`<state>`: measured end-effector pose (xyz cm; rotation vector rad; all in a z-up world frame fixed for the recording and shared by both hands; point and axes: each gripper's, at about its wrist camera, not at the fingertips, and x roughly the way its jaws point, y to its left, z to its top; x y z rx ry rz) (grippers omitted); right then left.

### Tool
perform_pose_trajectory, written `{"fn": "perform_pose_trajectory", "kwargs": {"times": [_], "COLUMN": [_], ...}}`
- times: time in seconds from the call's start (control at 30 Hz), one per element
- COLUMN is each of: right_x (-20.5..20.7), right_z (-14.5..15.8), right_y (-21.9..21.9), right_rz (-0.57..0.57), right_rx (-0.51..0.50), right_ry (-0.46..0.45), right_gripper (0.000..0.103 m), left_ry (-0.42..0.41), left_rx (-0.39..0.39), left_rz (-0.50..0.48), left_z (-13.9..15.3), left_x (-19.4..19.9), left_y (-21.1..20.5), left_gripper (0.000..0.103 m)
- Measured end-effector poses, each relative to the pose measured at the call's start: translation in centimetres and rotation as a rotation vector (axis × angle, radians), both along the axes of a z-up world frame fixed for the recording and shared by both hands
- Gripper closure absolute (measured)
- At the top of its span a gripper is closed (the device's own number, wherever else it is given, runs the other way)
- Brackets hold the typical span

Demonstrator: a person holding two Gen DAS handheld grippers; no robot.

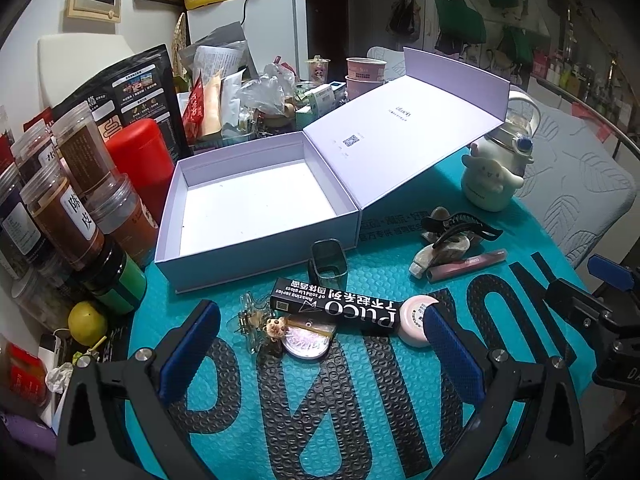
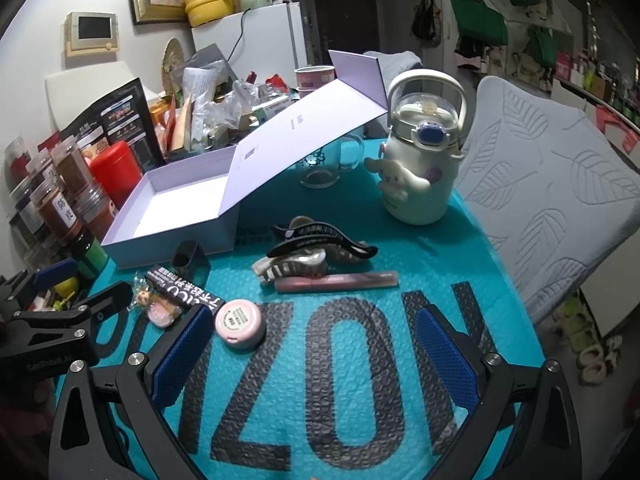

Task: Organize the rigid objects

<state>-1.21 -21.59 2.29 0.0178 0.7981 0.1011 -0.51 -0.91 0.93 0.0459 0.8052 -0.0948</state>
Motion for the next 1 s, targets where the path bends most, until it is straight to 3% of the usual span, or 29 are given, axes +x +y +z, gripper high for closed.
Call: {"fn": "perform_pose_trajectory", "kwargs": {"times": [1.0], "right_x": [0.01], "right_z": [-0.19], "right_y": [0.28], "right_rz": [0.007], "right_rx": [-0.002], "right_ry": [0.012], "right_gripper": [0.000], "left_ry": [0.009], "left_rx": [-0.007], "left_rz": [0.007], "left_z": [-0.24], "left_x": [-0.02], "left_y": [0.39], "left_gripper": [0.000]}}
